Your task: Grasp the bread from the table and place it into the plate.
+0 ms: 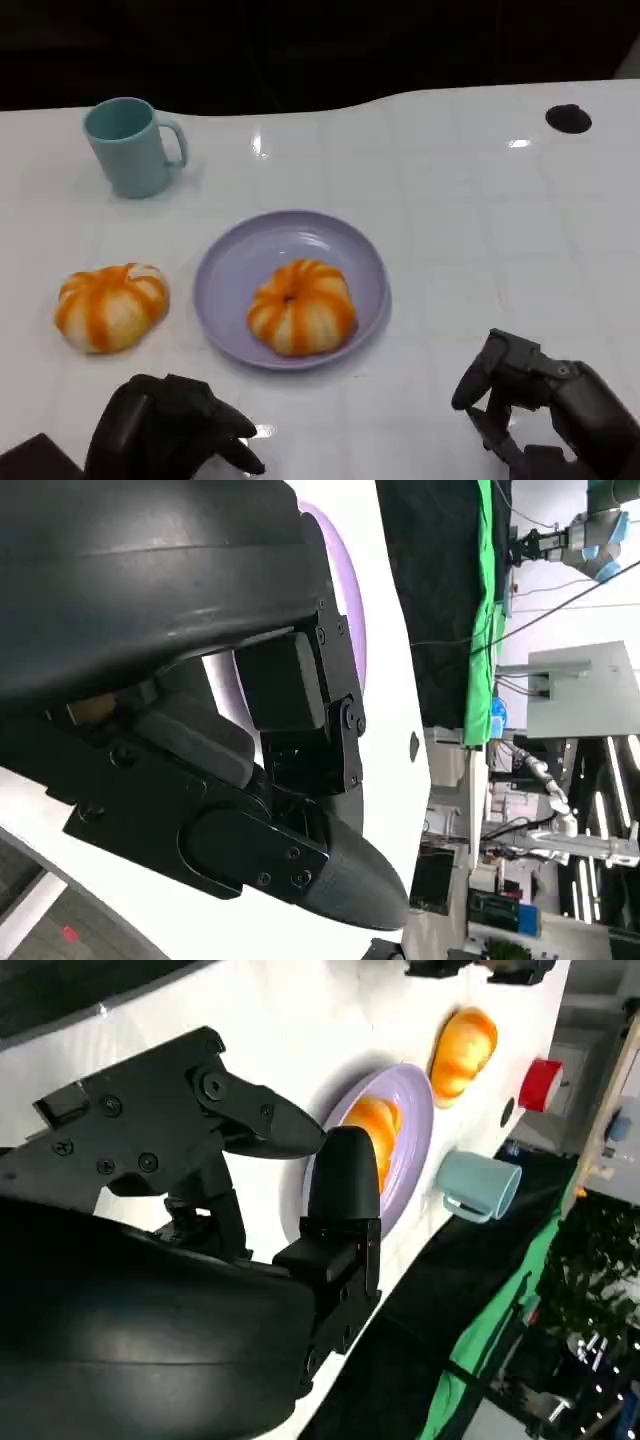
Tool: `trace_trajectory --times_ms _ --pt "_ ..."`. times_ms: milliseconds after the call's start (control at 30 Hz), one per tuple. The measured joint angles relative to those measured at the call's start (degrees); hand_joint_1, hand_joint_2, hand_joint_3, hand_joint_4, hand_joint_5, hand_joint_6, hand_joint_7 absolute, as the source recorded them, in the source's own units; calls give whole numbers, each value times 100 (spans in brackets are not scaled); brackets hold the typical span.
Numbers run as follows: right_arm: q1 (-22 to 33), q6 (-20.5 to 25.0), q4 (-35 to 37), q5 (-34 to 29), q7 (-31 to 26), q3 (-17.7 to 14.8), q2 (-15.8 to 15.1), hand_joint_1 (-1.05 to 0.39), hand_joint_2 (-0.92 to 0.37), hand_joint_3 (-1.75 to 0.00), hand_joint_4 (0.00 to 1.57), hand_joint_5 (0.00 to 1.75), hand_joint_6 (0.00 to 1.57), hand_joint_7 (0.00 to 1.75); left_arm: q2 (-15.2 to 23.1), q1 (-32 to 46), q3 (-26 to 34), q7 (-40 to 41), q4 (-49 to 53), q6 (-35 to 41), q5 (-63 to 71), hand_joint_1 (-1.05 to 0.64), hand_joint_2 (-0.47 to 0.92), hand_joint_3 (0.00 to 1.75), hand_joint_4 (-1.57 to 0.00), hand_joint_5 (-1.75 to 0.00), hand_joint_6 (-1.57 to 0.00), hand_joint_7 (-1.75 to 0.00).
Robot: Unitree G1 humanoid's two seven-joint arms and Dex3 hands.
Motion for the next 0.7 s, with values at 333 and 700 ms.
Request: trace_trajectory --times_ms 333,700 --pt "-262 -725 720 -166 -83 -47 80 -26 -61 -100 71 175 50 161 18 35 0 0 -1 -9 -1 -105 89 1 -157 -42 -157 -25" --pt "-338 -969 858 -269 -67 -50 82 -26 -63 -94 71 175 53 155 17 52 -4 -1 -13 -37 -4 -105 89 0 -157 -43 -157 -25"
